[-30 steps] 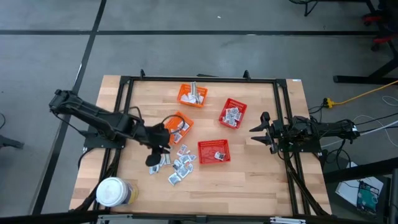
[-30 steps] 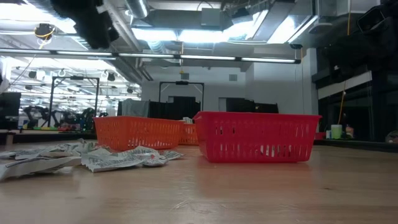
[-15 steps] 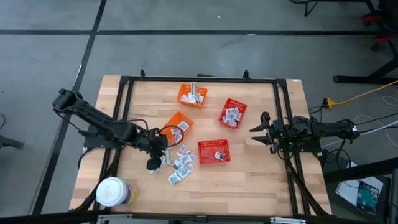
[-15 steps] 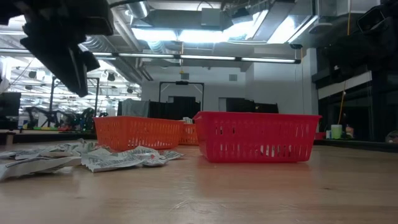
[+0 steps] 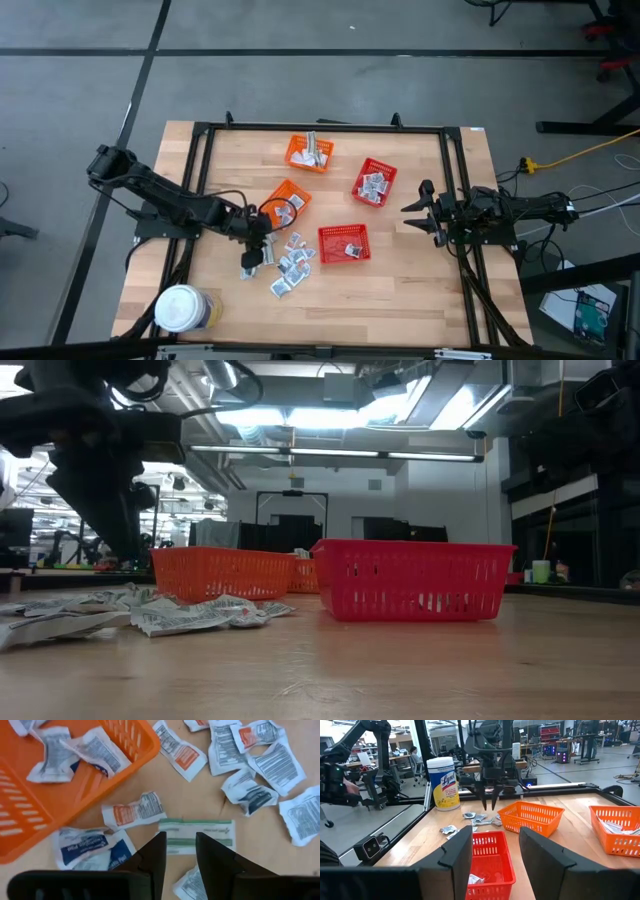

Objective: Pick & Place First Aid Supplies
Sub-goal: Put the green bandage pack into the top orange bin

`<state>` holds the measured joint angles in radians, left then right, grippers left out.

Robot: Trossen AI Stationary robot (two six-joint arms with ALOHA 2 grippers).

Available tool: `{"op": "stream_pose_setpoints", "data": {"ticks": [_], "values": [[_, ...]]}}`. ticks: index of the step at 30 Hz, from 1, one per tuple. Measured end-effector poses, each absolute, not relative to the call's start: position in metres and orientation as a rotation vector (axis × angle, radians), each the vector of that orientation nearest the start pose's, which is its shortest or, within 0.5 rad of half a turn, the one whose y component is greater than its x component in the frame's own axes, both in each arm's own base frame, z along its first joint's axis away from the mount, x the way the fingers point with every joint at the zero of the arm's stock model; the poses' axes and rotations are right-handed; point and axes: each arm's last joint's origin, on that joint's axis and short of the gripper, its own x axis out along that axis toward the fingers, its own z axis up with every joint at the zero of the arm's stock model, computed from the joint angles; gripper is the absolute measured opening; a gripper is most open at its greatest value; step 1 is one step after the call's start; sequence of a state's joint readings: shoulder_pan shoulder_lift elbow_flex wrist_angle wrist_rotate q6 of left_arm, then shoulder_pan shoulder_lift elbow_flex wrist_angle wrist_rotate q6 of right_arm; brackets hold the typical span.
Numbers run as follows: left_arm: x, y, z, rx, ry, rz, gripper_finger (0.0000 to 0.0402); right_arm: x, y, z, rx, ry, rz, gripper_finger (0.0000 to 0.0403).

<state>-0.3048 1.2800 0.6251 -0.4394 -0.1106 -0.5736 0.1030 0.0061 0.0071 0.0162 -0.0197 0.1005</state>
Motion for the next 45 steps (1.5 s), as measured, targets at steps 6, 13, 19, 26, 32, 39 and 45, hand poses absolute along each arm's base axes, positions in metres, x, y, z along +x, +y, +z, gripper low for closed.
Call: {"op": "stream_pose_setpoints", "data": {"ticks": [6, 13, 19, 26, 32, 39, 45], "values": [[0.211, -0.061, 0.169, -0.249, 1.079, 0.116, 0.0123, 0.097, 0.011, 0.167, 0.101, -0.011, 0.124, 0.0163], [0.213, -0.063, 0.162, -0.236, 1.122, 0.083, 0.0175, 0.097, 0.011, 0.167, 0.101, -0.011, 0.124, 0.0163], [0.217, -0.064, 0.147, -0.227, 1.188, 0.101, 0.0191, 0.097, 0.011, 0.167, 0.101, -0.011, 0.124, 0.0163], [0.218, -0.064, 0.144, -0.213, 1.185, 0.125, 0.0182, 0.097, 0.011, 0.167, 0.101, -0.011, 0.123, 0.0163], [0.221, -0.065, 0.144, -0.153, 1.164, 0.074, 0.0167, 0.097, 0.011, 0.167, 0.101, -0.011, 0.124, 0.0163], [0.224, -0.06, 0.144, -0.12, 1.148, 0.053, 0.0137, 0.097, 0.011, 0.167, 0.101, -0.011, 0.124, 0.0163], [0.22, -0.058, 0.138, -0.102, 1.165, 0.051, 0.0104, 0.097, 0.011, 0.167, 0.101, -0.011, 0.124, 0.0163]]}}
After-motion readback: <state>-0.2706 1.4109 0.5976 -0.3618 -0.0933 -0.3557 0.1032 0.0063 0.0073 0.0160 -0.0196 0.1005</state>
